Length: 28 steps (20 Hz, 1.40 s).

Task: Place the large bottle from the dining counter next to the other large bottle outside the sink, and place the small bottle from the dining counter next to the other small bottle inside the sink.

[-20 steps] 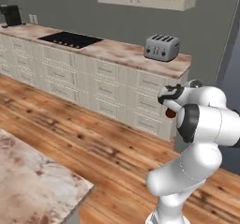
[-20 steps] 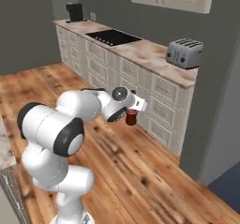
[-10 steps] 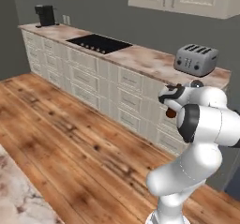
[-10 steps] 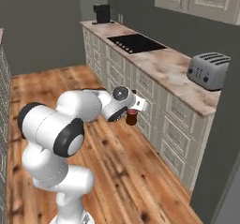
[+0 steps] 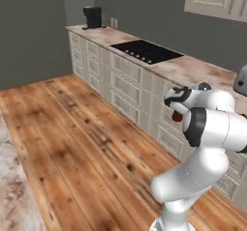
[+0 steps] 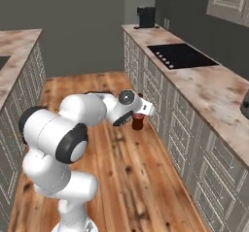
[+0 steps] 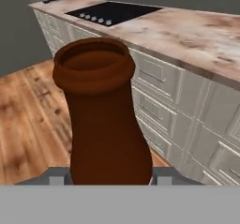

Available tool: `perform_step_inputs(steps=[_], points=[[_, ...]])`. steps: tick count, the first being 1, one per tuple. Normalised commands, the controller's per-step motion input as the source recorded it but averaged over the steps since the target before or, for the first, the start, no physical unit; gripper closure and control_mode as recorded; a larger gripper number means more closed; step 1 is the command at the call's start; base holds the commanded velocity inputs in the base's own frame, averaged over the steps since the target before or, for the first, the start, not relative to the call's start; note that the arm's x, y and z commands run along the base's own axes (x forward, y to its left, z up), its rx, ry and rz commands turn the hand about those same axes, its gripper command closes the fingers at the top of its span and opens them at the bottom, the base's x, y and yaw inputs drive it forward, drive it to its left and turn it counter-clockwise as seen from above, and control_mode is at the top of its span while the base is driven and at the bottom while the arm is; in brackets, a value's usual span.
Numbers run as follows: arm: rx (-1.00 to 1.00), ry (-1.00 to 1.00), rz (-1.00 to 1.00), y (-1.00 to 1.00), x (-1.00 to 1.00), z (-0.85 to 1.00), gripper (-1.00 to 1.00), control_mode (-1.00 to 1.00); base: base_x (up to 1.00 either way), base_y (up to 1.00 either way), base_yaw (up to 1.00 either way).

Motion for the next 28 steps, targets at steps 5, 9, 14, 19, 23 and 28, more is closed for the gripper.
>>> perform_step_inputs(steps=[5, 9, 14, 19, 23, 28], points=[[0.0, 0.0, 0.0, 0.0, 0.0, 0.0, 1.0, 1.0, 0.67, -0.04, 0.44], [0.0, 0.0, 0.0, 0.0, 0.0, 0.0, 1.0, 1.0, 0.52, -0.12, 0.49], [0.0, 0.0, 0.0, 0.0, 0.0, 0.0, 1.0, 1.0, 0.98, -0.3, 0.42], [0.0, 0.0, 0.0, 0.0, 0.0, 0.0, 1.0, 1.0, 0.99, -0.54, 0.41], [0.0, 0.0, 0.0, 0.0, 0.0, 0.0, 1.0, 1.0, 0.91, -0.52, 0.39], [0.0, 0.0, 0.0, 0.0, 0.0, 0.0, 1.0, 1.0, 0.89, -0.53, 0.39]])
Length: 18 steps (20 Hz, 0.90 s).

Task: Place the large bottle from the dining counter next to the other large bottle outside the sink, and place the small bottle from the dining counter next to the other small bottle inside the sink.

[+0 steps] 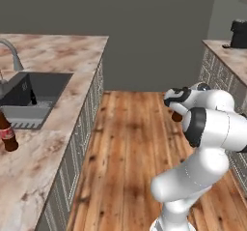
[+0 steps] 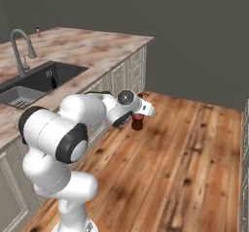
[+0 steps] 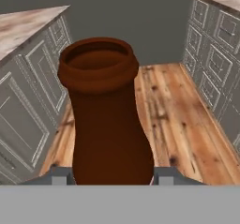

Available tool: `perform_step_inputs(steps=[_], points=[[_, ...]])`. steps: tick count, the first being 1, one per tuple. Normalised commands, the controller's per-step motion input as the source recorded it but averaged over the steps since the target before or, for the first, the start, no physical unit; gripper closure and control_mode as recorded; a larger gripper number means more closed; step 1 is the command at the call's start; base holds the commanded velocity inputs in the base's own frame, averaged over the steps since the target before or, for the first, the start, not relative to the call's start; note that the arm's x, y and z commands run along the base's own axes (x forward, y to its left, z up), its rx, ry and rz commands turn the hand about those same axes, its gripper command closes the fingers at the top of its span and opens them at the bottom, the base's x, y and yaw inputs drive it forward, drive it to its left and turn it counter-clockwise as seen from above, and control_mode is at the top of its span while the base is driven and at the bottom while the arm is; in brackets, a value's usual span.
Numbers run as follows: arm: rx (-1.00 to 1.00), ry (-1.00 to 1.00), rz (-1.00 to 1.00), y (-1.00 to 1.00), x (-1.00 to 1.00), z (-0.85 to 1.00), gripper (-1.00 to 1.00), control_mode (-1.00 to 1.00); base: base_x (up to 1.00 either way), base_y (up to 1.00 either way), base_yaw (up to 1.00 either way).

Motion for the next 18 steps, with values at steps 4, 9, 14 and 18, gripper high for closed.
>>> perform_step_inputs(steps=[4, 9, 14, 18], points=[[0.0, 0.0, 0.0, 0.0, 0.0, 0.0, 1.0, 1.0, 0.84, -0.52, 0.42], [0.0, 0.0, 0.0, 0.0, 0.0, 0.0, 1.0, 1.0, 0.29, -0.5, 0.52], [0.0, 0.0, 0.0, 0.0, 0.0, 0.0, 1.0, 1.0, 0.0, -0.42, 0.58], [0.0, 0.0, 0.0, 0.0, 0.0, 0.0, 1.0, 1.0, 0.0, -0.33, 0.56]])
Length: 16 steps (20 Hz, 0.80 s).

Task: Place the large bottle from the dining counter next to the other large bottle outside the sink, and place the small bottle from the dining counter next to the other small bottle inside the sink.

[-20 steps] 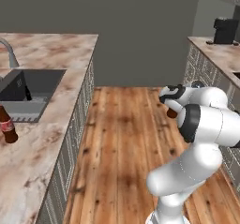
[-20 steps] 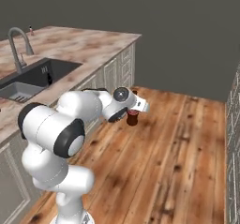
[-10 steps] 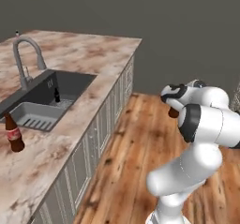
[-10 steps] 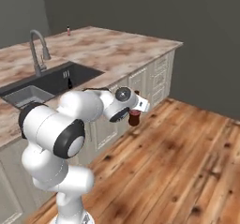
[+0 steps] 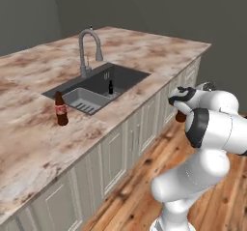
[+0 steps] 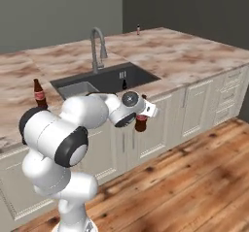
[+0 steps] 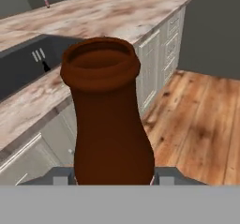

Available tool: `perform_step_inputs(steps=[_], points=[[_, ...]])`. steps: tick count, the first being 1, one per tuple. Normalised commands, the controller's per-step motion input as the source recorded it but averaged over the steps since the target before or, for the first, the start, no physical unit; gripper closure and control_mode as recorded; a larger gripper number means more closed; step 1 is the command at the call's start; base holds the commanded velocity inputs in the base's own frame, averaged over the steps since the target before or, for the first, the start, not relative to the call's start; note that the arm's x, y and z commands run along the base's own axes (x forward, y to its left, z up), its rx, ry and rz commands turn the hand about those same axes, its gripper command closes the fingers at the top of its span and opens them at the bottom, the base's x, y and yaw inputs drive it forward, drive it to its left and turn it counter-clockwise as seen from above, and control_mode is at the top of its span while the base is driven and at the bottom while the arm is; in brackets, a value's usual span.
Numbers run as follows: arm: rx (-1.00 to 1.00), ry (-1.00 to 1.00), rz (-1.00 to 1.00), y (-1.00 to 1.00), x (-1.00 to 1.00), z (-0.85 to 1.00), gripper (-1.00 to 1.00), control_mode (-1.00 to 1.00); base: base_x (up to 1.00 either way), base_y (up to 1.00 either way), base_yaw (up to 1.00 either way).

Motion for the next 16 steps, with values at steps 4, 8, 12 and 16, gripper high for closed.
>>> perform_step_inputs(steps=[4, 8, 12, 16], points=[[0.0, 0.0, 0.0, 0.0, 0.0, 0.0, 1.0, 1.0, 0.01, -0.35, 0.55], [0.0, 0.0, 0.0, 0.0, 0.0, 0.0, 1.0, 1.0, 0.0, -0.38, 0.52], [0.0, 0.0, 0.0, 0.0, 0.0, 0.0, 1.0, 1.0, 0.0, -0.39, 0.51], [0.0, 0.0, 0.0, 0.0, 0.0, 0.0, 1.0, 1.0, 0.08, -0.39, 0.45]])
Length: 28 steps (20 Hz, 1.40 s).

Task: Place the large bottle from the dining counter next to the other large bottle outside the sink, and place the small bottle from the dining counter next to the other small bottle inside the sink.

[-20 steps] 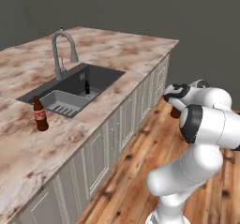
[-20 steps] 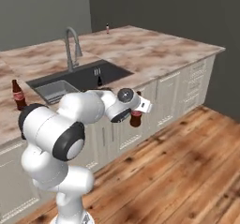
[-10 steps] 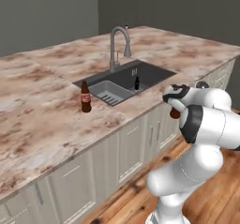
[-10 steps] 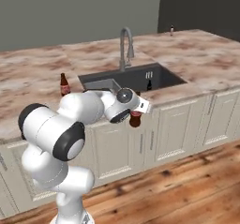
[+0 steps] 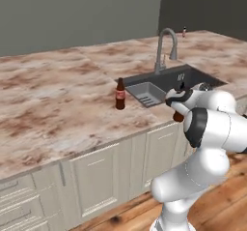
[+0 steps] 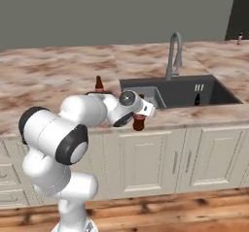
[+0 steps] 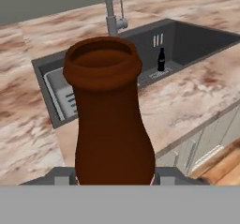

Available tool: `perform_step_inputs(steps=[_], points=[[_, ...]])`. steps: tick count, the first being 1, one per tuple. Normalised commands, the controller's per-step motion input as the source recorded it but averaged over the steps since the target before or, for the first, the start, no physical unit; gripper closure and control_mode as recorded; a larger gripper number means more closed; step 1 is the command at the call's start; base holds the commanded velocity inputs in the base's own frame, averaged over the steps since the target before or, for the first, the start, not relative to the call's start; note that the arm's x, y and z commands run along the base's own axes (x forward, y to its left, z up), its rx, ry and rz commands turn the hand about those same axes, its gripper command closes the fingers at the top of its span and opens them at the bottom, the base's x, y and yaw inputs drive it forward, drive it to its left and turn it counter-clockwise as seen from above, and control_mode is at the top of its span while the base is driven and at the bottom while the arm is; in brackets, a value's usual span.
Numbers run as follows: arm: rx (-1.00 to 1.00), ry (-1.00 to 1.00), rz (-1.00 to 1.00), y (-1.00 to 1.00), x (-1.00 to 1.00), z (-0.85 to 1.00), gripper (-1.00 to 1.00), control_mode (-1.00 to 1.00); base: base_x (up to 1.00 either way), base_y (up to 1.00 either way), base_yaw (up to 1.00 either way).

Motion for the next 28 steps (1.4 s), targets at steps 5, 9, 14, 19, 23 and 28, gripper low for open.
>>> perform_step_inputs(steps=[5, 9, 14, 19, 23, 28], points=[[0.0, 0.0, 0.0, 0.0, 0.0, 0.0, 1.0, 1.0, 0.02, -0.42, 0.42], [0.0, 0.0, 0.0, 0.0, 0.0, 0.0, 1.0, 1.0, 0.03, -0.38, 0.38], [0.0, 0.0, 0.0, 0.0, 0.0, 0.0, 1.0, 1.0, 0.03, -0.34, 0.32], [0.0, 0.0, 0.0, 0.0, 0.0, 0.0, 1.0, 1.0, 0.0, -0.47, 0.23], [0.0, 0.0, 0.0, 0.0, 0.0, 0.0, 1.0, 1.0, 0.0, -0.66, 0.16], [0.0, 0.0, 0.0, 0.0, 0.0, 0.0, 1.0, 1.0, 0.02, -0.3, 0.16]])
